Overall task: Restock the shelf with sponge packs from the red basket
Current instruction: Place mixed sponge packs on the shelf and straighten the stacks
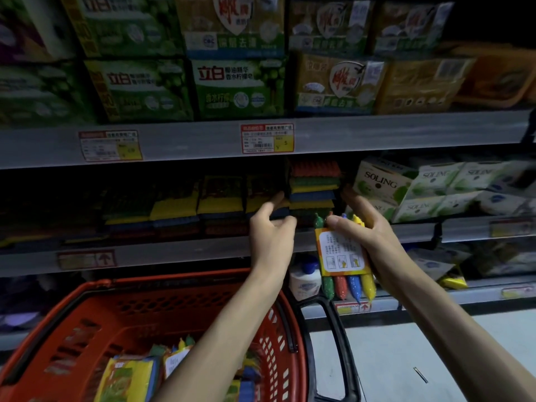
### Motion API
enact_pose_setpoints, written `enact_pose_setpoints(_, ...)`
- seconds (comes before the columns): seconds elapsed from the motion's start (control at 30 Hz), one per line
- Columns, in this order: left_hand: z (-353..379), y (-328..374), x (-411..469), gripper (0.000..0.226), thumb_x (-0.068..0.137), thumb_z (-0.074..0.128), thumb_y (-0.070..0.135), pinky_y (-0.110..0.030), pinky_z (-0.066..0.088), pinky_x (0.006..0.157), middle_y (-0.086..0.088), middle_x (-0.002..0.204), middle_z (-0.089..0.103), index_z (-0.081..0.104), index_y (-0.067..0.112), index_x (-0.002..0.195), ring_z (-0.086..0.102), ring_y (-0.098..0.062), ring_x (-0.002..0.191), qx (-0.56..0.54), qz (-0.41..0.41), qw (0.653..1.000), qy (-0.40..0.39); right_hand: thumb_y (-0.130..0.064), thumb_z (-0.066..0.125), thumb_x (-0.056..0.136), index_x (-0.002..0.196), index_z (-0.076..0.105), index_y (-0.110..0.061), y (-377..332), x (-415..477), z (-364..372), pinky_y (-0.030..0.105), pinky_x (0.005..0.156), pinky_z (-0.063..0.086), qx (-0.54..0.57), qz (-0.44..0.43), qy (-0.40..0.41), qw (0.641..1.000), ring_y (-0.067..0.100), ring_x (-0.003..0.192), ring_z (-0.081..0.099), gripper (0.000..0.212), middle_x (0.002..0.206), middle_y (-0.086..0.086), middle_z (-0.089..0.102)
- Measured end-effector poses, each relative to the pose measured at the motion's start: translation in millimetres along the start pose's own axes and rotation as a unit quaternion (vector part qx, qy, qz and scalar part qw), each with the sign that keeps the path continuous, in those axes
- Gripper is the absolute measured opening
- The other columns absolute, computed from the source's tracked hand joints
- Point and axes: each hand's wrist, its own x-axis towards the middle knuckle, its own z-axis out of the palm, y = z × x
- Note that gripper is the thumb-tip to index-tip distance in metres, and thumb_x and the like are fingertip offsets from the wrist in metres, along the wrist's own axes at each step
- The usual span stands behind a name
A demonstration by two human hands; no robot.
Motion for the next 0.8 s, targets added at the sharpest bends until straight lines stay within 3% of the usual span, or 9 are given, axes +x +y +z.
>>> enact_pose_setpoints(0.03, 0.5, 0.1, -0.3, 0.041, 0.096, 0.06, 0.008, -0.029, 0.046, 0.075, -0.008, 0.09, 0.069, 0.057, 0.031, 0.13, 0.061, -0.016, 0.08, 0.001, 0.005, 1.0, 0.003, -0.038, 0.085, 0.068, 0.15, 0.046, -0.027, 0.2, -0.8, 1.1, 0.032, 0.091, 0.06, -0.003, 0.005, -0.001, 1.0, 0.014, 0.111, 0.072, 0.092, 0.134, -0.016, 0.062)
enact_pose_setpoints(0.1, 1.4, 1.1, -0.8, 0.035, 0.096, 0.059, 0.006, -0.03, 0.041, 0.068, -0.01, 0.082, 0.058, 0.049, 0.04, 0.097, 0.052, -0.017, 0.077, 0.012, 0.009, 1.0, 0.003, -0.045, 0.089, 0.063, 0.155, 0.041, -0.025, 2.3, -0.3, 1.8, 0.038, 0.097, 0.058, -0.015, 0.02, 0.005, 1.0, 0.016, 0.114, 0.071, 0.105, 0.143, -0.01, 0.058)
enact_pose_setpoints(0.17, 2.9, 1.3, 0.1, 0.034, 0.097, 0.059, 0.006, -0.03, 0.04, 0.066, -0.01, 0.082, 0.055, 0.048, 0.038, 0.101, 0.05, -0.017, 0.077, 0.013, 0.012, 1.0, 0.002, -0.051, 0.089, 0.058, 0.157, 0.037, -0.026, 2.7, 0.4, 1.3, 0.042, 0.1, 0.056, -0.021, 0.027, 0.006, 0.999, 0.017, 0.117, 0.069, 0.114, 0.148, -0.006, 0.055)
enact_pose_setpoints(0.27, 4.1, -0.1, 1.4, 0.047, 0.098, 0.06, 0.008, -0.026, 0.044, 0.068, -0.004, 0.083, 0.059, 0.053, 0.014, 0.144, 0.056, -0.016, 0.079, 0.018, 0.02, 1.0, -0.009, -0.049, 0.088, 0.062, 0.156, 0.038, -0.026, 2.2, 0.4, 2.6, 0.035, 0.091, 0.058, -0.016, 0.022, -0.008, 1.0, 0.016, 0.112, 0.072, 0.109, 0.144, -0.006, 0.058)
enact_pose_setpoints(0.33, 4.5, -0.7, 1.6, 0.053, 0.098, 0.06, 0.009, -0.024, 0.046, 0.071, 0.002, 0.082, 0.06, 0.047, 0.007, 0.149, 0.058, -0.013, 0.078, 0.027, 0.017, 0.999, -0.01, -0.042, 0.087, 0.067, 0.155, 0.041, -0.026, 2.7, 1.1, 2.9, 0.035, 0.09, 0.058, -0.007, 0.021, -0.009, 1.0, 0.017, 0.111, 0.072, 0.101, 0.14, -0.006, 0.062)
enact_pose_setpoints(0.47, 6.2, 1.4, 0.6, 0.052, 0.098, 0.06, 0.009, -0.022, 0.047, 0.075, 0.007, 0.081, 0.062, 0.048, 0.008, 0.149, 0.06, -0.008, 0.079, 0.021, 0.008, 1.0, -0.011, -0.042, 0.087, 0.068, 0.151, 0.045, -0.026, 2.5, 1.6, 3.8, 0.035, 0.088, 0.057, -0.002, 0.017, -0.009, 1.0, 0.02, 0.11, 0.073, 0.095, 0.133, -0.005, 0.068)
enact_pose_setpoints(0.6, 6.3, 3.1, -0.5, 0.04, 0.097, 0.06, 0.009, -0.028, 0.05, 0.08, -0.002, 0.087, 0.07, 0.058, 0.011, 0.137, 0.065, -0.014, 0.085, 0.021, 0.005, 1.0, -0.011, -0.034, 0.082, 0.073, 0.149, 0.049, -0.025, -0.5, 0.4, 4.7, 0.028, 0.082, 0.059, 0.004, 0.009, -0.002, 1.0, 0.016, 0.108, 0.073, 0.084, 0.12, -0.019, 0.072)
enact_pose_setpoints(0.67, 5.4, 2.9, -1.8, 0.024, 0.096, 0.059, 0.008, -0.032, 0.051, 0.081, -0.006, 0.087, 0.071, 0.064, 0.017, 0.117, 0.064, -0.015, 0.083, 0.02, 0.012, 1.0, -0.011, -0.034, 0.082, 0.073, 0.15, 0.048, -0.025, -1.1, -0.4, 4.9, 0.029, 0.085, 0.059, 0.004, 0.011, 0.001, 1.0, 0.015, 0.11, 0.073, 0.085, 0.125, -0.018, 0.07)
enact_pose_setpoints(0.8, 4.0, 1.6, -3.0, 0.026, 0.096, 0.058, 0.006, -0.026, 0.049, 0.074, -0.003, 0.082, 0.071, 0.066, 0.028, 0.109, 0.063, -0.009, 0.076, 0.021, 0.03, 0.999, -0.017, -0.036, 0.083, 0.073, 0.153, 0.045, -0.025, -0.6, -2.1, 2.6, 0.034, 0.091, 0.057, 0.003, 0.019, 0.004, 1.0, 0.015, 0.114, 0.071, 0.089, 0.137, -0.013, 0.064)
